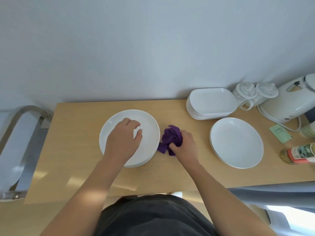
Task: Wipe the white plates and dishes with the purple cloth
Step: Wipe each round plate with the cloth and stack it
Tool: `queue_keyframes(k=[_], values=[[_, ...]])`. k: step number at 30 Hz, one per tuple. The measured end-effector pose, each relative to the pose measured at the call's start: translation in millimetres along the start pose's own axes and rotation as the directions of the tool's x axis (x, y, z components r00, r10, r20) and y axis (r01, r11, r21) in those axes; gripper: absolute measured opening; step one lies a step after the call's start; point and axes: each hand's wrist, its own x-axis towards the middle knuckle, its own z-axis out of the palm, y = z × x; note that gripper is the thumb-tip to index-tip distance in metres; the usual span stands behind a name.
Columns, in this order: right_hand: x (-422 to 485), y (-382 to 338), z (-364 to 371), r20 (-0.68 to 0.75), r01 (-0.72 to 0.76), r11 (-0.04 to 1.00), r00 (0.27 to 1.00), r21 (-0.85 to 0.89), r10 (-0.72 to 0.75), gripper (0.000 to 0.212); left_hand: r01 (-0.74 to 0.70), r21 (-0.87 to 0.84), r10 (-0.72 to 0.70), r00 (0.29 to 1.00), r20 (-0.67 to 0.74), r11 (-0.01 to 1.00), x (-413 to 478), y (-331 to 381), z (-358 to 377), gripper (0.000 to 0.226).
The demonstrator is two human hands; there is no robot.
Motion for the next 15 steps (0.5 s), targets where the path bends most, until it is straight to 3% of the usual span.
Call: queue_keyframes(k=[4, 8, 15], values=[[-20, -41, -18, -0.194, 0.018, 0.971, 0.981, 0.239, 0.03, 0.034, -0.005, -0.011, 0.005, 1.0, -0.024, 1.0, 1, -26, -11, 0.02], [-32, -88, -28, -0.252, 0.108, 0.945, 0.967, 0.309, -0.028, 0.032, 0.062, -0.048, -0.063, 0.998, -0.022, 0.997, 6, -57, -20, 0.02], [-48, -126, 13, -0.146, 0.205, 0.977, 0.97, 0.061, -0.194, 0.034, 0.124, -0.023, -0.124, 0.992, 0.011, 0.992, 7, -101, -25, 0.029]])
